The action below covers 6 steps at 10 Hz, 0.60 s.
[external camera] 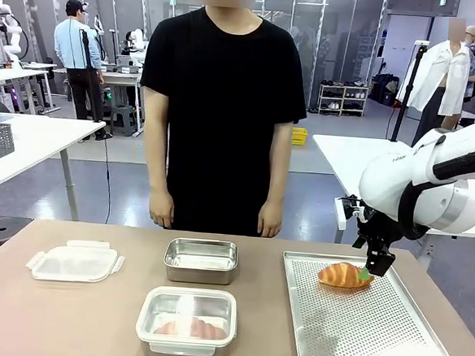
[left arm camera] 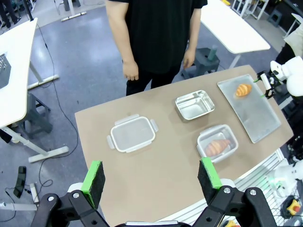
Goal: Place the bread into the airtight container.
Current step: Pick up a Butter Roll and place it into an empty Airtight Container.
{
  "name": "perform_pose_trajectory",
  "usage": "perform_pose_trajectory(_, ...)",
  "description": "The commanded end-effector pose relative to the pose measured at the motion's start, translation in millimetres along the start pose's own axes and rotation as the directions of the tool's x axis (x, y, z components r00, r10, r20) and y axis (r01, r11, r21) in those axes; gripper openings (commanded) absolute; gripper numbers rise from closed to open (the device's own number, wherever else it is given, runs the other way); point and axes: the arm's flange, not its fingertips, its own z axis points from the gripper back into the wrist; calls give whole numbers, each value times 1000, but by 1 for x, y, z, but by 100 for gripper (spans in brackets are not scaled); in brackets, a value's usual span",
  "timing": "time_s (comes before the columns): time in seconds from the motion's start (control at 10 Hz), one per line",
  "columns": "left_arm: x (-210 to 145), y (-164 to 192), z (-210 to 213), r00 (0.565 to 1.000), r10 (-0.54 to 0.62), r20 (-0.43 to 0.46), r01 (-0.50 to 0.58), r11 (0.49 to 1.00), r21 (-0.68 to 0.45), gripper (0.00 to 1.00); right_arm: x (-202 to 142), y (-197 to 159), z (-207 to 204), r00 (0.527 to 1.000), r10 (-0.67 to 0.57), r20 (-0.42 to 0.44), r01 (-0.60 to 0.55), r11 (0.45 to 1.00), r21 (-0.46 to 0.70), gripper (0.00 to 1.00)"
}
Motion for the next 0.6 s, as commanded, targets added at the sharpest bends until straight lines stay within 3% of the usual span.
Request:
perform_pose_trajectory(0.0,1,-1,2,1000,-5,4,5,1000,-5,100,0,0,0,1000,0,0,0,1000,0,100)
perform_pose_trajectory(0.1,1,-1,2,1000,-5,4,5,1000,-5,100,9,-13,-6,997,67,26,-68,996,56,100)
perform_pose_trajectory(0.2,1,-1,2,1000,-5,4,5,1000,-5,100,16,-31,-14,995,99,-6,-99,992,74,100)
perform_pose_trajectory(0.5,1,-1,2,1000,-5,4,5,1000,-5,100,30,-57,-35,991,115,-68,-107,988,113,100)
